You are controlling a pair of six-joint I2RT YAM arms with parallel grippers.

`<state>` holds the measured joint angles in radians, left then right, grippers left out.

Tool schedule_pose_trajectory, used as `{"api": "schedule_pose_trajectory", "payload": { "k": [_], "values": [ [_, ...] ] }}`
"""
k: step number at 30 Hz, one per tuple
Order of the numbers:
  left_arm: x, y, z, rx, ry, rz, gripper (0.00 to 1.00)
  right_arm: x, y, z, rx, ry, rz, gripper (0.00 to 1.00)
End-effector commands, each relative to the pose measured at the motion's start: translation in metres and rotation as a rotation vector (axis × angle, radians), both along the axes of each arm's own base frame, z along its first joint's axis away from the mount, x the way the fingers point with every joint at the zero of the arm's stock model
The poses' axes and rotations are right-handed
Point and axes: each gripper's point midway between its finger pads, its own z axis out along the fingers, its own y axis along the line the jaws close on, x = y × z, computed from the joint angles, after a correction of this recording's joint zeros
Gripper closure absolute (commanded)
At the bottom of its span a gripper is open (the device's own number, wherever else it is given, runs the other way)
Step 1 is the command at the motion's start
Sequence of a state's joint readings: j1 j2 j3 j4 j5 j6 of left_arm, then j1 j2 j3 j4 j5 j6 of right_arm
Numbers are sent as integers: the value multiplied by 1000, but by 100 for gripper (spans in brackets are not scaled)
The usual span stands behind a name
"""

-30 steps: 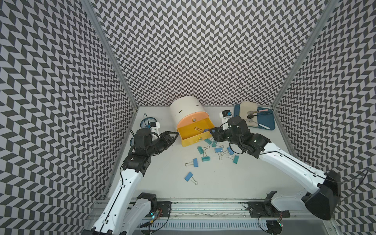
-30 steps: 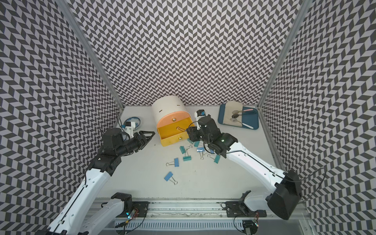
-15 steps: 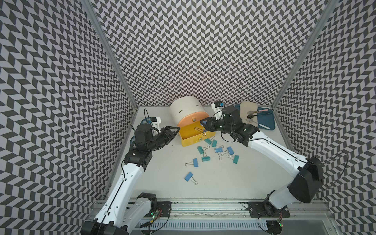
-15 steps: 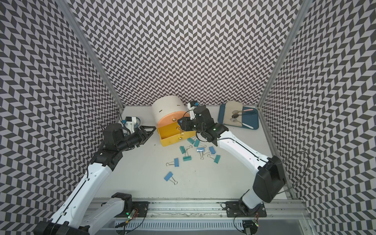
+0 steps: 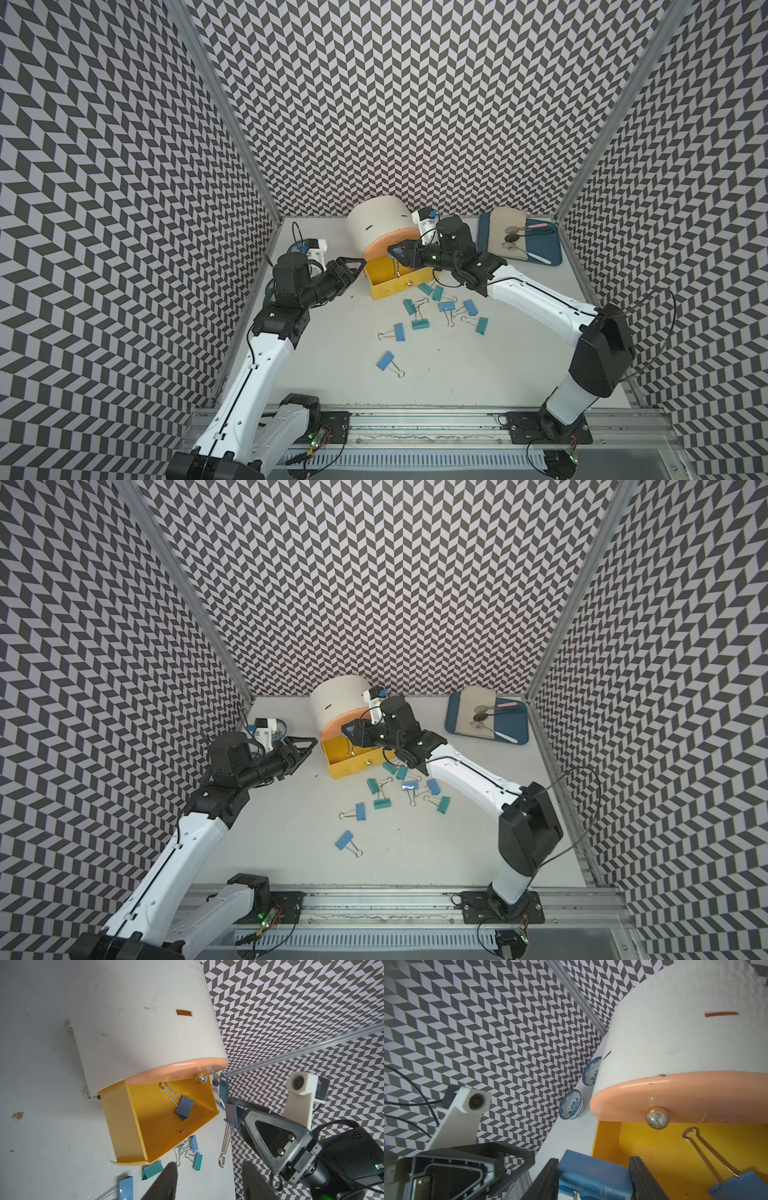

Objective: Put the binder clips in the drawer according to color
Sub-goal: Place the binder clip in the drawer.

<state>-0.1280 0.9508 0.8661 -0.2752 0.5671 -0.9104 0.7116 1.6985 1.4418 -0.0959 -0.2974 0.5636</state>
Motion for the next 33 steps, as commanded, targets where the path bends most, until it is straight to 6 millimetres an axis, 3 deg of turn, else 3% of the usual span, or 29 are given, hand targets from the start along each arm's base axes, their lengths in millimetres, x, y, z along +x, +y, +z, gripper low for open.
{"api": "schedule_pose_trajectory", "payload": {
  "k": [1,16,26,33],
  "values": [
    [-2,2,2,6,-23,-10,46,7,13,28,82,-77,14,50],
    [-4,10,-2,19,-15,-8,46,27,19,16,-20,-220,-60,46],
    [-2,14,-6,18,-6,-6,46,30,22,10,-41,-220,-60,31],
    [-2,16,-4,21,-10,-8,46,30,19,21,-34,-238,-68,28]
  ]
}}
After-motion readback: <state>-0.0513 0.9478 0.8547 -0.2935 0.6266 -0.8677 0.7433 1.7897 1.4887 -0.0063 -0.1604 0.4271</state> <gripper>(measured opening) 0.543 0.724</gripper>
